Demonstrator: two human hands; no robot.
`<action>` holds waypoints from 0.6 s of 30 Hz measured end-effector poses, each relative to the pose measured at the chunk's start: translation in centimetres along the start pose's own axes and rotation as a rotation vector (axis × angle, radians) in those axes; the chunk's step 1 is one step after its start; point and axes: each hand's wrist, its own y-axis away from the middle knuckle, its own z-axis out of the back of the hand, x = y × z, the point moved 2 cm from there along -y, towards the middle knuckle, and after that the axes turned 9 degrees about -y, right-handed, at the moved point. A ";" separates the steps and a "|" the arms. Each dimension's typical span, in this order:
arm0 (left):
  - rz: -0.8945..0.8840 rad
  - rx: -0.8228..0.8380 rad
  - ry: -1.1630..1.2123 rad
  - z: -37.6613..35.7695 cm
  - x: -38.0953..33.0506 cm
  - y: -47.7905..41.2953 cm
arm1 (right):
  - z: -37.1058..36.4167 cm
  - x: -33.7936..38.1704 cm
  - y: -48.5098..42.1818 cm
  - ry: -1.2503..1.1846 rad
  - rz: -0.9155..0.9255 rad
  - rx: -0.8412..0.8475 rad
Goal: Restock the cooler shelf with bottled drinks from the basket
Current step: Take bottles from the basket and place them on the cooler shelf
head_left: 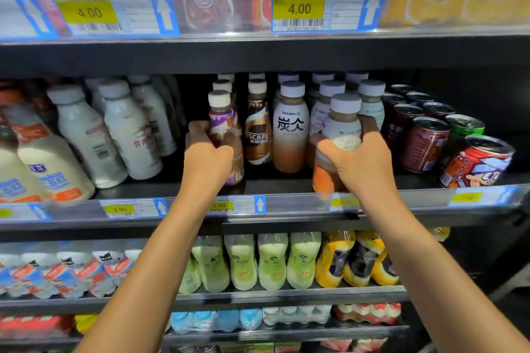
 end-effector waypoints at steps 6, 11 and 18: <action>0.027 0.022 0.034 0.1 -0.3 0.2 | -0.2 -0.7 -0.6 0.034 -0.039 0.044; 0.029 0.027 0.049 0.3 -0.4 0.4 | -0.3 -1.0 -0.8 0.054 -0.088 0.076; 0.037 0.049 0.067 0.5 -0.6 0.9 | -0.2 -0.4 -0.5 0.047 -0.116 0.097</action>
